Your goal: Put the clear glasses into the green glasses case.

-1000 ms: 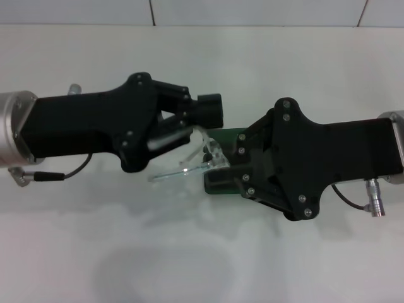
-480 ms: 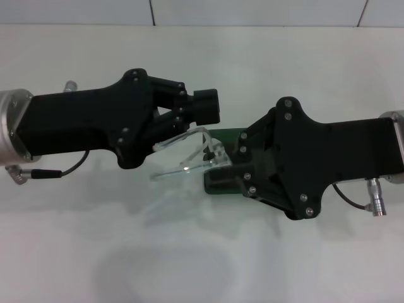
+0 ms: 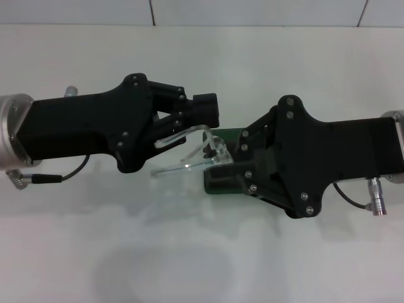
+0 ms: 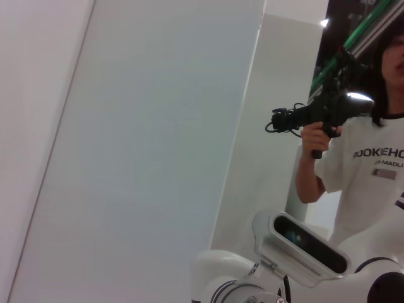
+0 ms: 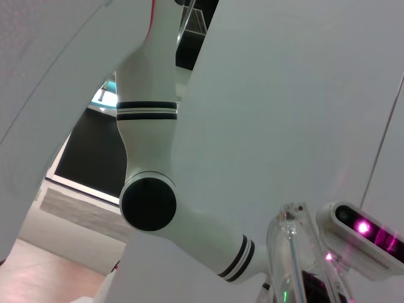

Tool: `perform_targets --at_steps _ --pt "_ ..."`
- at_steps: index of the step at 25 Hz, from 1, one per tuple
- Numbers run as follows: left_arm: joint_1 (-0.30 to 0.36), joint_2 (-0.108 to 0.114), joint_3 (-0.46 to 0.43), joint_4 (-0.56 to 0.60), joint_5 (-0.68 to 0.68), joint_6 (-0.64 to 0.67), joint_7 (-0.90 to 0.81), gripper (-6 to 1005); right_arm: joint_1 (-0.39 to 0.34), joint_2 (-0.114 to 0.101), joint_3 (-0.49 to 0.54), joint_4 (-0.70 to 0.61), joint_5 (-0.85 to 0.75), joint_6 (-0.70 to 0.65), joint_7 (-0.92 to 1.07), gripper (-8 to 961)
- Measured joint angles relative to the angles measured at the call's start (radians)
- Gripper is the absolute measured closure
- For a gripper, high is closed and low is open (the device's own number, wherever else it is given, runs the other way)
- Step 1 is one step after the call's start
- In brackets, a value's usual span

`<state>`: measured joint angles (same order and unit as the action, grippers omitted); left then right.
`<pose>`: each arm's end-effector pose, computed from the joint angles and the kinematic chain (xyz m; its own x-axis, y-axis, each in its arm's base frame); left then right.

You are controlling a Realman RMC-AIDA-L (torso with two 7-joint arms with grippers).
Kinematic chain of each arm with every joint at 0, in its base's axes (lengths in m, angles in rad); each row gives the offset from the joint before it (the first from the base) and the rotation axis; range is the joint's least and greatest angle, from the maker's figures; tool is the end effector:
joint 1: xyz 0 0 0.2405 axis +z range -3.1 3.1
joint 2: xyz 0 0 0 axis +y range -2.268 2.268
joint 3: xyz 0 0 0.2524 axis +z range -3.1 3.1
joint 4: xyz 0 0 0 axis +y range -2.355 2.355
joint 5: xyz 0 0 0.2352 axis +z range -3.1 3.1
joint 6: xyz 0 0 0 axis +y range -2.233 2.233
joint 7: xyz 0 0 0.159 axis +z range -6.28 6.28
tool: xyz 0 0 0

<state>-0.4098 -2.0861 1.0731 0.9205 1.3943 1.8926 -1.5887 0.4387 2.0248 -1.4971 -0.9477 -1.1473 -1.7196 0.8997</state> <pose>-0.1648 0.3052 0.0256 0.5998 0.2354 0.7648 0.1451 -0.9719 0.1854 0.1192 0.2985 -0.0160 0.5239 0.3944 -0.7550 0.3639 -0.9050 -0.2202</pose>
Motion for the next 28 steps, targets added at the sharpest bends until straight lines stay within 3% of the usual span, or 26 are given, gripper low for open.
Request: perform_targets --at_steps 23,28 --pt "0.002 0.000 0.005 -0.007 0.000 0.006 0.020 917 -0.005 0.000 0.002 0.001 0.000 0.000 -0.004 904" --pt "-0.007 0.004 -0.085 -0.056 0.001 0.000 0.078 917 -0.005 -0.001 0.002 0.001 0.000 0.000 -0.004 904"
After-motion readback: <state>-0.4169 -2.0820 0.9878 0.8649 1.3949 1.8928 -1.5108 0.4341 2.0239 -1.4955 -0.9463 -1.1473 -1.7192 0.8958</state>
